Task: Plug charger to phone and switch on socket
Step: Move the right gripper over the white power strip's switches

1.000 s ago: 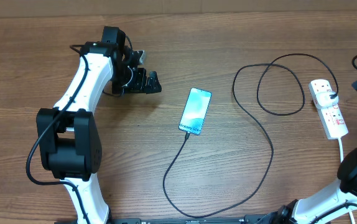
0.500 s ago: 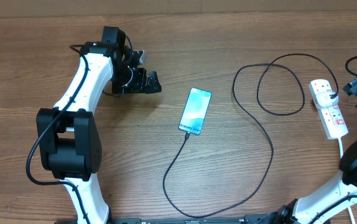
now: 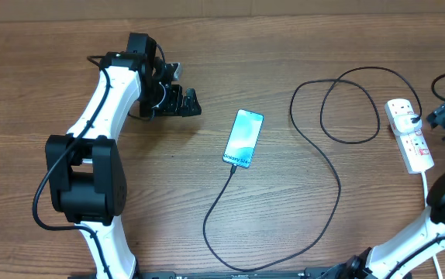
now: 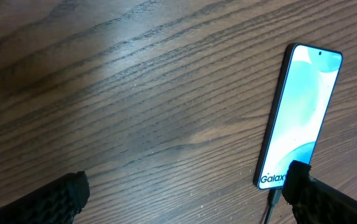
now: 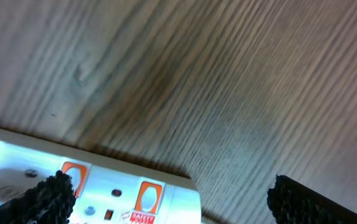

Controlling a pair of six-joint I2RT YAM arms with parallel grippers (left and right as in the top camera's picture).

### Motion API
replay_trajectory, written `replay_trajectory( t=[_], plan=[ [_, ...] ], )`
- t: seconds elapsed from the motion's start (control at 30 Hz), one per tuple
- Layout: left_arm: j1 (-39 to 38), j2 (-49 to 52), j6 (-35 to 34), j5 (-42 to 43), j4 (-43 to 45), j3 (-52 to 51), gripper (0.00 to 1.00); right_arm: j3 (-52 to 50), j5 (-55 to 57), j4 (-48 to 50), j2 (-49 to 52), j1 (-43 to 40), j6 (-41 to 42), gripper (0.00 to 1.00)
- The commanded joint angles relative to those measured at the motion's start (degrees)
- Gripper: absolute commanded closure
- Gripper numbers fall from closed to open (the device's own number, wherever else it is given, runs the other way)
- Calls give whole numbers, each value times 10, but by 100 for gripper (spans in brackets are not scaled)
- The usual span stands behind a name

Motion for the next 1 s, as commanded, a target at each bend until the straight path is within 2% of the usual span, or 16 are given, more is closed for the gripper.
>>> replay_trajectory(
  t=[0.0,0.97],
  plan=[
    [1,-16,-7,-2,0,6,0,-1,-14,2,21,-1,0,0],
    [1,-16,-7,-2,0,6,1,-41,-111,53,40,-16,-48,0]
  ],
)
